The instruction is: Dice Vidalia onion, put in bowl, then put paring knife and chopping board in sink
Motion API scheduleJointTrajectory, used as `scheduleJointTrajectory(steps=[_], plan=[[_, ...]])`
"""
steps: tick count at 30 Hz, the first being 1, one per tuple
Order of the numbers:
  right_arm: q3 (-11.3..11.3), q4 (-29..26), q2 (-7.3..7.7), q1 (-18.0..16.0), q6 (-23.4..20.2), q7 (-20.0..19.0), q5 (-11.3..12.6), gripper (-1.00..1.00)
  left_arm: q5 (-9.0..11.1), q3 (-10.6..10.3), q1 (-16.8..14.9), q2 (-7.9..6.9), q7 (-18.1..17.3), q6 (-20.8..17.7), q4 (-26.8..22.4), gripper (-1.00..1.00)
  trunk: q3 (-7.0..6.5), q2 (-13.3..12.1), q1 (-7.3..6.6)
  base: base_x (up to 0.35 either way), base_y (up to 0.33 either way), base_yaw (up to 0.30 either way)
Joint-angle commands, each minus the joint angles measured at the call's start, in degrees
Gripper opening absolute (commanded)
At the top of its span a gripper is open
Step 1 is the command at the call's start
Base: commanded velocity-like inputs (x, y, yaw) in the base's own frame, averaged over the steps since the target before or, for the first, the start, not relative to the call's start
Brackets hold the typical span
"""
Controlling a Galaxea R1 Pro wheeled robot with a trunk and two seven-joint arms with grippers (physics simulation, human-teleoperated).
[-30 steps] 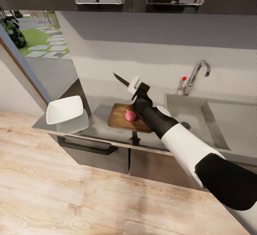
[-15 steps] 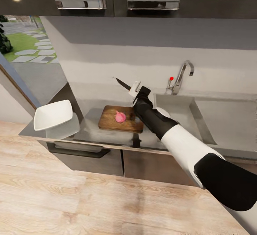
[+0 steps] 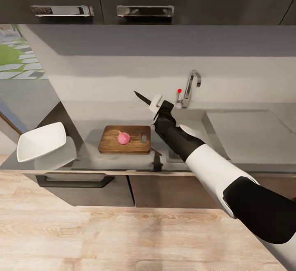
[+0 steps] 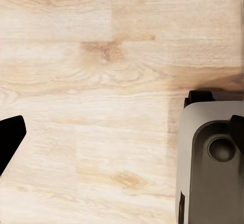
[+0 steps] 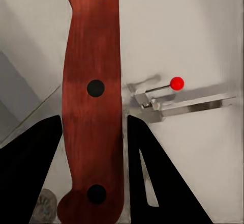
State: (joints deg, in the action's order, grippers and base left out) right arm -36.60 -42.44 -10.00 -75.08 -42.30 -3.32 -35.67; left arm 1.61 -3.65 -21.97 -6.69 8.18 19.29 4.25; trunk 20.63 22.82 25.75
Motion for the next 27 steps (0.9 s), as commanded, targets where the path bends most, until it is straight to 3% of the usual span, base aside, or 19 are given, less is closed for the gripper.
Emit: scheduleJointTrajectory(steps=[1, 5, 6, 10, 22, 27], plan=[[-0.18, 0.01, 0.0, -0.04, -0.28, 0.63, -0.59, -1.0, 0.15, -0.39, -0.09, 0.01, 0.17, 0.4, 0.22, 1.0, 0.04, 0.1, 0.03, 0.0, 0.0, -0.224], [-1.49, 0.25, 0.0, 0.62, 0.13, 7.76, -0.49, -1.0, 0.08, -0.39, -0.09, 0.01, 0.17, 0.4, 0.16, 1.0, -0.12, 0.1, 0.03, 0.0, 0.0, -0.135], [-3.65, 0.51, 0.0, 2.13, 0.79, 11.84, -0.46, -1.0, 0.07, -0.39, -0.09, 0.01, 0.17, 0.45, 0.15, 1.0, -0.13, 0.1, 0.03, 0.0, 0.0, -0.027], [-8.13, 0.67, 0.0, 4.51, 1.2, 15.71, -0.34, -1.0, 0.13, -0.39, -0.09, 0.01, 0.17, 0.7, 0.15, 1.0, -0.14, 0.1, 0.03, 0.0, 0.0, -0.01], [-9.18, 0.7, 0.0, 6.56, 1.0, 16.41, -0.17, -1.0, 0.15, -0.39, -0.09, 0.04, 0.17, 0.85, 0.06, 1.0, -0.13, 0.1, 0.03, 0.0, 0.0, 0.0], [-9.19, 0.7, 0.0, 7.33, 0.99, 16.35, -0.19, -1.0, 0.15, -0.37, -0.09, 0.72, 0.17, 0.84, -0.02, 1.0, 0.25, 0.1, 0.03, 0.0, 0.0, 0.0]])
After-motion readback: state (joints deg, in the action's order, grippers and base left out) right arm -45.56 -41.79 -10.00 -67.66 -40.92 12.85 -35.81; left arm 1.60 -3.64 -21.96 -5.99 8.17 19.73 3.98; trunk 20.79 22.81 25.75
